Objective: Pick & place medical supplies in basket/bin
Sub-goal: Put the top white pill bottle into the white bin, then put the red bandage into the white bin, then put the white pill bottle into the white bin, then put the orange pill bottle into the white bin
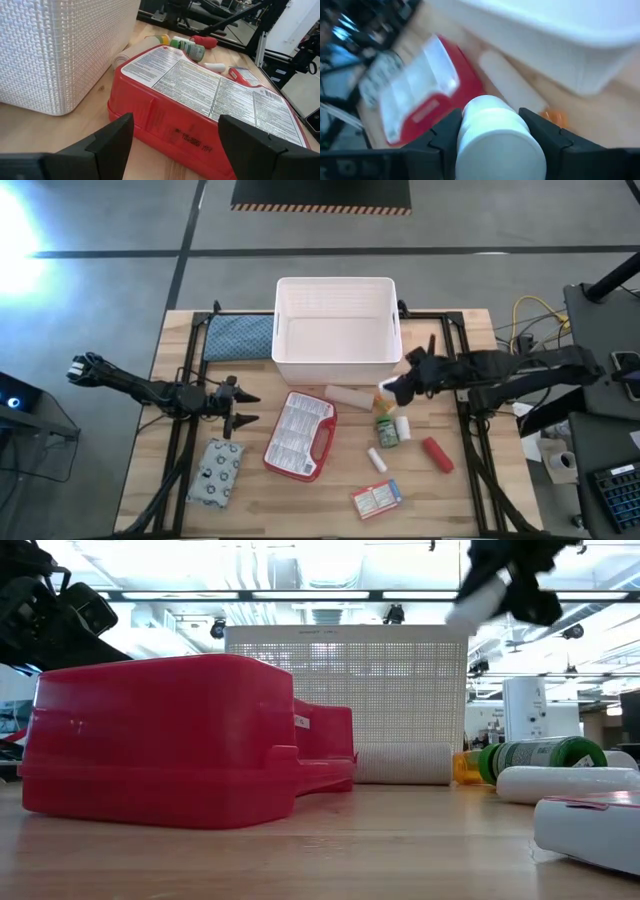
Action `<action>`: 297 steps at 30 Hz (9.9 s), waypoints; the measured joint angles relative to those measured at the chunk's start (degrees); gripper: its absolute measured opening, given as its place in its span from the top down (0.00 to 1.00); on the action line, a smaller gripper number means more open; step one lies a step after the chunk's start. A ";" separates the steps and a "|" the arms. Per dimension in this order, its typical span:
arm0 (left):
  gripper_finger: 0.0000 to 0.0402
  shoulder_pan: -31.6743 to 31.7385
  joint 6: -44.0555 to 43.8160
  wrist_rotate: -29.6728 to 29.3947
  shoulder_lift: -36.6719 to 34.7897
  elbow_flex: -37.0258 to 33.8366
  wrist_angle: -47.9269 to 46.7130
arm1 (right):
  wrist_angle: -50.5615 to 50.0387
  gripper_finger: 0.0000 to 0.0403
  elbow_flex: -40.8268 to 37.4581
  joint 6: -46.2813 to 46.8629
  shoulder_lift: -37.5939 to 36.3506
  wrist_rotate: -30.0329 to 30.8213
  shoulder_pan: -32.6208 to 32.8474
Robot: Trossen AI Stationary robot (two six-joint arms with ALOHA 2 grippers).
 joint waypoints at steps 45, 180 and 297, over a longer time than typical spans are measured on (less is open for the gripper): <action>0.33 -0.01 0.00 0.00 -0.01 0.00 0.02 | -3.25 0.18 35.77 -43.40 25.94 9.06 -11.05; 0.33 -0.01 -33.66 3.54 -0.01 0.06 9.11 | -44.00 0.28 46.22 27.06 37.12 -3.37 13.45; 0.33 -0.08 -46.50 0.82 3.25 -0.13 11.08 | -18.43 0.26 7.08 7.00 28.72 -2.62 7.60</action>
